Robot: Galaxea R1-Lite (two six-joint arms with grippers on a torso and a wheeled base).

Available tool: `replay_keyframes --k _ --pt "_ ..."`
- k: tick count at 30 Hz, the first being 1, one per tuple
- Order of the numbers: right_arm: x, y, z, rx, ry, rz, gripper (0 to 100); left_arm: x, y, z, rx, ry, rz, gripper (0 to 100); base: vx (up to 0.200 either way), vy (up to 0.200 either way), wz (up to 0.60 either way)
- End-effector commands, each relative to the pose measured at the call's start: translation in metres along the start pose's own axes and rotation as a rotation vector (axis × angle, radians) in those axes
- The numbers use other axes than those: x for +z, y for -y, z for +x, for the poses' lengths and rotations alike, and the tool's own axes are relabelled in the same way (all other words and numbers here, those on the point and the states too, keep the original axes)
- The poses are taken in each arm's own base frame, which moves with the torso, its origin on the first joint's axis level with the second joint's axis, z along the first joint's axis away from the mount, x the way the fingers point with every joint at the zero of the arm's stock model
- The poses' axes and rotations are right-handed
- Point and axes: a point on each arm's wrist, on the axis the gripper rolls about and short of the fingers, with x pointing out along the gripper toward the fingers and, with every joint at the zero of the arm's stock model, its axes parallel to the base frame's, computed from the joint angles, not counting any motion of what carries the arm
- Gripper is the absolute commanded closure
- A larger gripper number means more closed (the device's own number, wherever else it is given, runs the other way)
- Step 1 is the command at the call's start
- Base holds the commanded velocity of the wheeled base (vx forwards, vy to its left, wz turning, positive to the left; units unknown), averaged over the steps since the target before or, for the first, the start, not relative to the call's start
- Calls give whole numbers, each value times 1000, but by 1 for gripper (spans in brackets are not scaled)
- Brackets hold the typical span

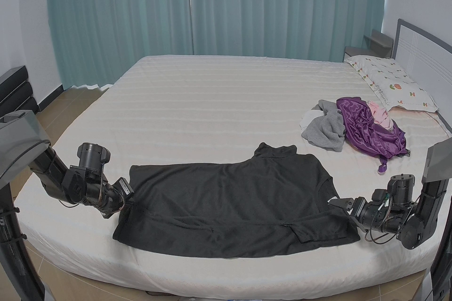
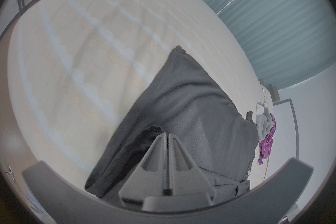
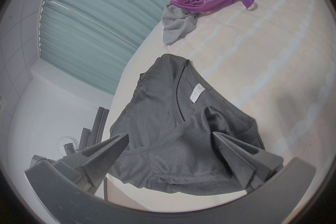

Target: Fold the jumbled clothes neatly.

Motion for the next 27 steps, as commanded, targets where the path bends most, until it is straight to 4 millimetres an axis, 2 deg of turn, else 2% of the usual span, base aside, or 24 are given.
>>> replay_keyframes --k 1,7,20,25,27 --pt "0 0 -1 1 1 0 0 0 -3 -26 -17 36 -12 100 0 0 0" --pt "0 -1 -2 4 4 0 0 -5 -4 -39 -21 40 -11 100 0 0 0" --pt "7 -3 -4 19 49 -24 0 -13 -8 -54 -24 41 -10 100 0 0 0" --pt "7 -2 0 25 36 -28 0 -15 -8 -61 -30 47 -10 100 0 0 0" --pt "7 2 7 23 28 -43 0 -17 -9 -63 -30 47 -12 100 0 0 0"
